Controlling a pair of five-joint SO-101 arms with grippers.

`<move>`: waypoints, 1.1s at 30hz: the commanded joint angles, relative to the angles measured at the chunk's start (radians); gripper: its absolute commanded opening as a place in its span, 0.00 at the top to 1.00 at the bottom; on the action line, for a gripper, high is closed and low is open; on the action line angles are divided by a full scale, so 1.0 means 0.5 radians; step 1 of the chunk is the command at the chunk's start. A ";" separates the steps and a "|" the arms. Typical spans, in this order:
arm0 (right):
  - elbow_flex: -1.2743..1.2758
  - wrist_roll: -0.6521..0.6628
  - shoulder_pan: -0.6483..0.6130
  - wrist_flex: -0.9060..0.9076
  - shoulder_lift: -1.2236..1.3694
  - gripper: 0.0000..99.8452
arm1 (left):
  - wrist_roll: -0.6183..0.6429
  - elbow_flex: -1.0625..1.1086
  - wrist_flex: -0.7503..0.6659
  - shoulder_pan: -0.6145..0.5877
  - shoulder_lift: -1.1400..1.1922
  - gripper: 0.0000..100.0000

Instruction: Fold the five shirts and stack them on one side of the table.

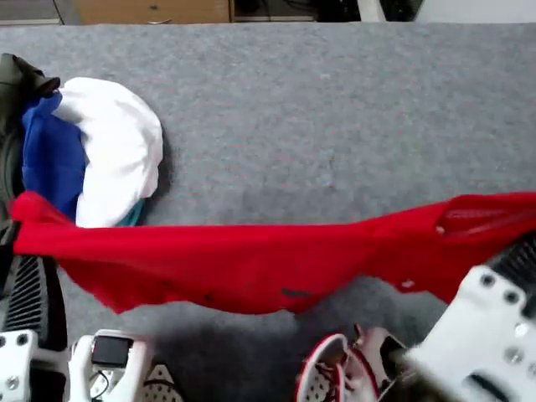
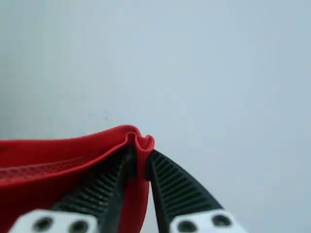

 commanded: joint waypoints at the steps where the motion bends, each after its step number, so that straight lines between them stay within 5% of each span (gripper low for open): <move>1: 0.054 0.037 0.121 -0.184 -0.063 1.00 | 0.021 -0.025 -0.184 -0.006 0.005 0.98; 16: 0.600 0.028 0.130 -1.086 -0.078 1.00 | 0.018 0.924 -0.307 -0.015 -0.014 0.98; 29: 1.220 0.120 -0.072 -1.138 -0.081 0.99 | 0.003 0.927 -0.672 -0.012 -0.008 0.98; 33: 1.226 0.114 -0.081 -1.132 -0.081 0.99 | -0.258 0.776 -0.632 -0.015 -0.014 0.98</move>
